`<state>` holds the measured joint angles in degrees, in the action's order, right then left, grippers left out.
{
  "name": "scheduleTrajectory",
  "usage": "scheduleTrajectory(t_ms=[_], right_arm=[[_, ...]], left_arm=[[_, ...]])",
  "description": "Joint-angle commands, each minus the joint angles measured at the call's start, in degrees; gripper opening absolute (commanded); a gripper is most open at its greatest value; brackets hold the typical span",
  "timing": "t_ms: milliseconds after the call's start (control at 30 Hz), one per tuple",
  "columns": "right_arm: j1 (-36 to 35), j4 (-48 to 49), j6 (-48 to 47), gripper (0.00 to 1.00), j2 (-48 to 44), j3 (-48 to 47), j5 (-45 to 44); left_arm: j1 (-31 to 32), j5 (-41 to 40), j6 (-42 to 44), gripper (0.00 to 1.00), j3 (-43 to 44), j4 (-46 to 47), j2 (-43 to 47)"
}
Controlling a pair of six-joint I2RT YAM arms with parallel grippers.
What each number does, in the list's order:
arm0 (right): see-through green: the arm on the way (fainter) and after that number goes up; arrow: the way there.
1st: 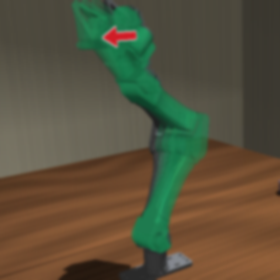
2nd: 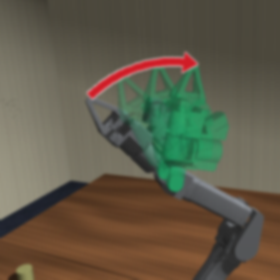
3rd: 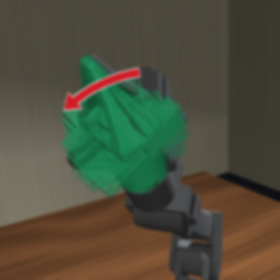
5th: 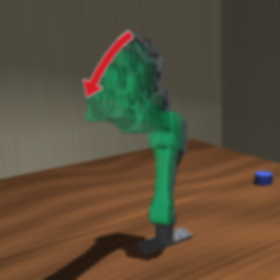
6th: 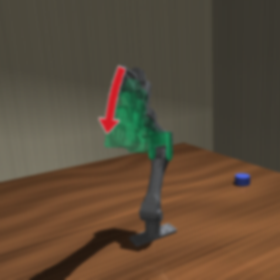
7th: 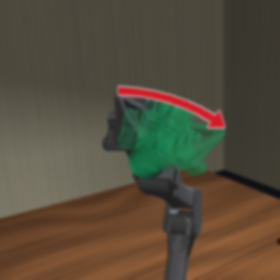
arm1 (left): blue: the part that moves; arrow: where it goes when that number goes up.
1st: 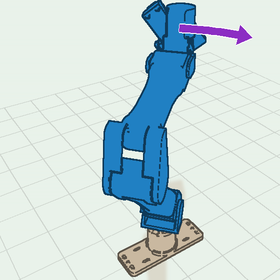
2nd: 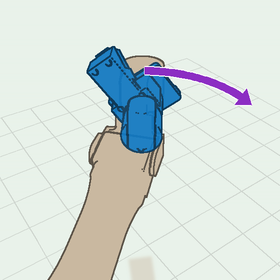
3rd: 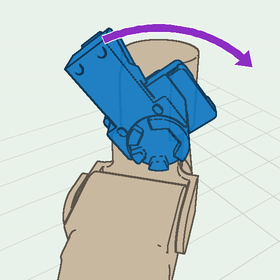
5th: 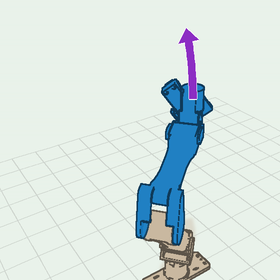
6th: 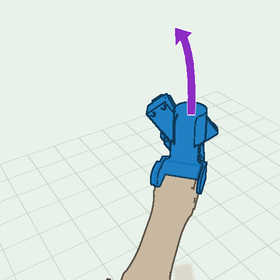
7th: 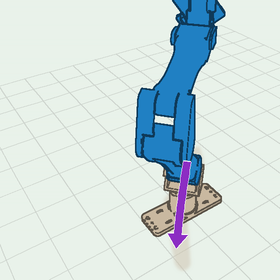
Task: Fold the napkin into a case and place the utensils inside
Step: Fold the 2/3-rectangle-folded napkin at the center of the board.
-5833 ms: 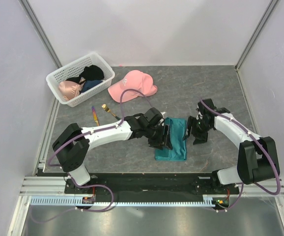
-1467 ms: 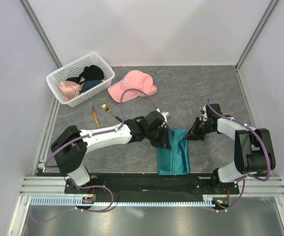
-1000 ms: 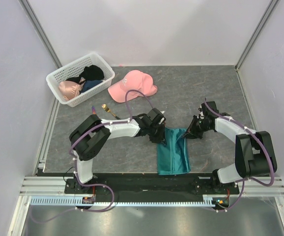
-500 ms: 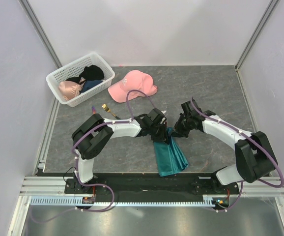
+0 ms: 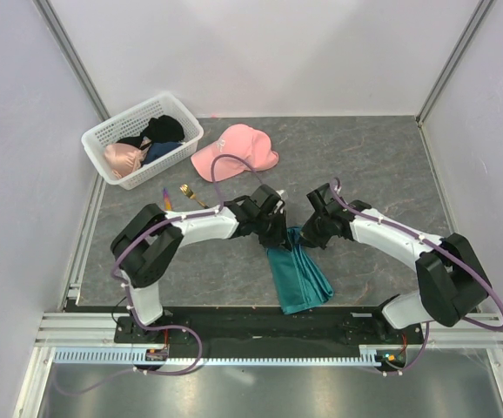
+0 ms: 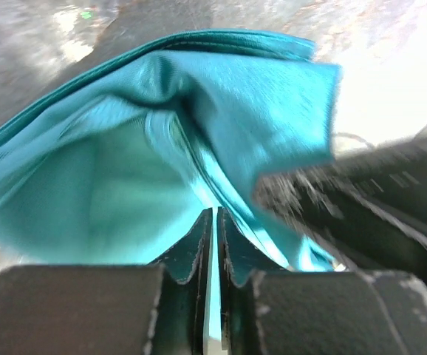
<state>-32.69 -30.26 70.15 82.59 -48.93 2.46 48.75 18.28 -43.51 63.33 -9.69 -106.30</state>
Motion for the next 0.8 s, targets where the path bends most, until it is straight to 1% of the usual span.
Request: scheduleTrajectory(t_ms=[0, 67, 133, 333, 400, 533, 567, 667, 767], right_arm=[[-0.4, -1.7, 1.1, 0.00, -0.9, -2.1, -3.3], [-0.8, -1.9, 1.4, 0.00, -0.8, -2.3, -3.5], [-1.2, -2.3, 1.5, 0.00, -0.7, -2.8, -3.8], [-3.8, -4.1, 3.5, 0.00, 0.8, -5.2, -5.4], [-4.7, -4.2, 6.0, 0.00, 1.9, -5.7, -5.4], [-8.6, -4.1, 11.6, 0.00, 4.4, -6.7, -6.8], [-9.4, -4.0, 14.3, 0.00, 5.8, -6.9, -7.2], [-12.1, -2.5, 17.9, 0.00, 8.2, -6.9, -7.7], [-14.1, -1.6, 22.6, 0.00, 9.0, -5.7, -10.4]], left_arm=[[-1.6, 0.4, 2.0, 0.08, -0.7, -6.1, 7.0], [-1.9, -0.7, 2.6, 0.05, -3.3, -5.5, 7.3], [-2.4, 0.1, 3.5, 0.04, -4.4, -5.1, 6.1], [-2.7, -0.9, 6.2, 0.02, -4.4, -2.4, 0.7], [-2.7, -0.7, 6.2, 0.02, -4.1, -1.0, 0.0], [-2.7, 0.3, 6.1, 0.02, -3.4, 1.2, -1.7], [-2.8, 0.4, 6.1, 0.02, -3.3, 1.7, -1.8], [-2.7, 0.7, 6.0, 0.02, -3.6, 2.6, -1.5], [-2.9, 1.2, 5.5, 0.02, -4.7, 4.2, -0.7]])
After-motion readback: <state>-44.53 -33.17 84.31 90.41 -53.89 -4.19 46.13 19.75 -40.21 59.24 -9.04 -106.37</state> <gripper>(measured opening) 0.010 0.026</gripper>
